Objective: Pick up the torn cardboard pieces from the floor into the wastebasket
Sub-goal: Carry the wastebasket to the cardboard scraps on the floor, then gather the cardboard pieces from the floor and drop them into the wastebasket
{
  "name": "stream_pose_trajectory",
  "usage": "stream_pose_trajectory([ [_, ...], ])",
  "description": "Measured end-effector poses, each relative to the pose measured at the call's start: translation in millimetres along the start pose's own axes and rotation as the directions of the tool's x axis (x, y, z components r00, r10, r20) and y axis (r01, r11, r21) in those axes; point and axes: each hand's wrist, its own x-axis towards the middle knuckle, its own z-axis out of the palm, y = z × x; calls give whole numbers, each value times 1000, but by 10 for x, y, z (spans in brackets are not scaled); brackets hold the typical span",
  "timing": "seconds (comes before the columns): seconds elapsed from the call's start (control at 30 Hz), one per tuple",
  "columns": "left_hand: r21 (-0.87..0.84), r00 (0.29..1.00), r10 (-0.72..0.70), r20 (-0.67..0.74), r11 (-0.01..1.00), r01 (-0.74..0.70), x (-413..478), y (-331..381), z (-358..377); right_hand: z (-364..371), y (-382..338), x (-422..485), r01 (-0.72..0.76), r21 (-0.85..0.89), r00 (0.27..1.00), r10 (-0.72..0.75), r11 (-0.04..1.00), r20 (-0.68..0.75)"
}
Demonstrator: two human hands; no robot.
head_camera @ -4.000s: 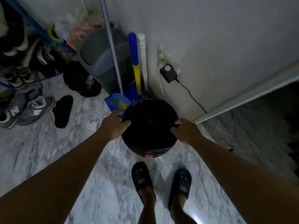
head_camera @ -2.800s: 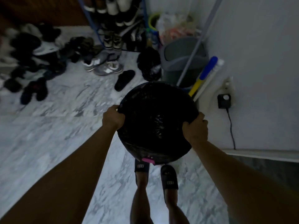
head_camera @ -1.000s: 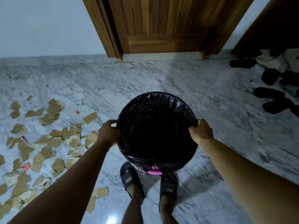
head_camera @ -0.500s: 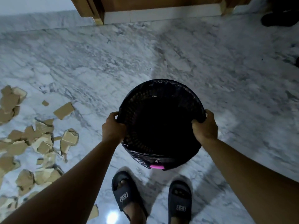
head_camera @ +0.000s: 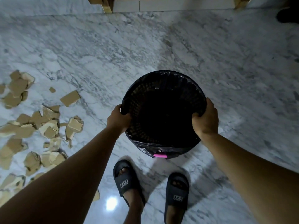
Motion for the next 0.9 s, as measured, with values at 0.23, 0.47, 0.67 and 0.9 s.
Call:
stream_pose_trajectory([
  [0.23, 71, 997, 73, -14, 995, -71, -668, 27, -310, -294, -249, -578, 199, -146, 975, -180, 969, 131],
  [0.47, 21, 989, 83, -124, 996, -81, -2145, -165, -1455, -704, -1265, -1999, 436, -142, 862, -367, 889, 350],
  [0.67, -78, 977, -14, -215, 997, -3, -3546, -839, -2440, -905, -2023, -3362, 682, -170, 634, -460, 711, 622],
  [0.9, -157, 936, -58, -348, 988, 3, -4958, -2043, -3185, -927, -2174, -4988, 841, -214, 438, -394, 496, 808],
])
